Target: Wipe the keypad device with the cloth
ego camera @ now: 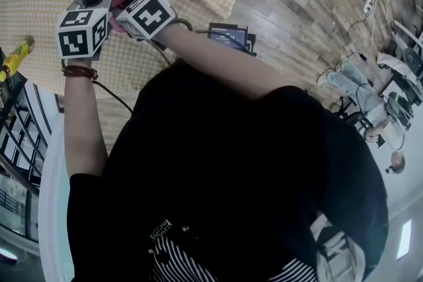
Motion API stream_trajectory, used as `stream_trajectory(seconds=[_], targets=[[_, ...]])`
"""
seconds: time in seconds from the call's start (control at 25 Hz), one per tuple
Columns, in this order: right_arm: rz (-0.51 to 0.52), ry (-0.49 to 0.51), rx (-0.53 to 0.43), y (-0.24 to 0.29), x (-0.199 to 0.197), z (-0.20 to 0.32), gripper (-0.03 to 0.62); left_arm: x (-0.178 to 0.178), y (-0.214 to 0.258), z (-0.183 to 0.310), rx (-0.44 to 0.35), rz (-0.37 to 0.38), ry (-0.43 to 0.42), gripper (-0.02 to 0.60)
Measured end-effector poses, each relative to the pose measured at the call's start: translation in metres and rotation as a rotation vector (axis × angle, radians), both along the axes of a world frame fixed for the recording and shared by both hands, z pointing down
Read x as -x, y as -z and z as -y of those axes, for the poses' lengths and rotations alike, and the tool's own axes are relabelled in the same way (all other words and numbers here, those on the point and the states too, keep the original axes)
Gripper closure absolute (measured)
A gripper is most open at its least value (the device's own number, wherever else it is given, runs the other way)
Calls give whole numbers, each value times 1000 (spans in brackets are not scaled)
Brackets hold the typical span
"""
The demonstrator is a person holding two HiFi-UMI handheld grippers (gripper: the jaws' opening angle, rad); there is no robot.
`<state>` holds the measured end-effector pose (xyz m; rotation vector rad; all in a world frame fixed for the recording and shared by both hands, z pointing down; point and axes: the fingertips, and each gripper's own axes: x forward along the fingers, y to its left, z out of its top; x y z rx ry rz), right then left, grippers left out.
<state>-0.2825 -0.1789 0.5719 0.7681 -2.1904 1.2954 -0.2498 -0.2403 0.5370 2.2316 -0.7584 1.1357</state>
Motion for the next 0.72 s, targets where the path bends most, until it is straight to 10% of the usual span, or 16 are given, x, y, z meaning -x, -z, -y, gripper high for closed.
stream_trajectory(seconds=[0.4, 0.72], targets=[[-84, 23, 117, -45, -19, -41, 551, 0, 0, -2, 0, -1, 7, 578], [11, -12, -10, 18, 5, 15, 551, 2, 0, 1, 1, -13, 27, 578]])
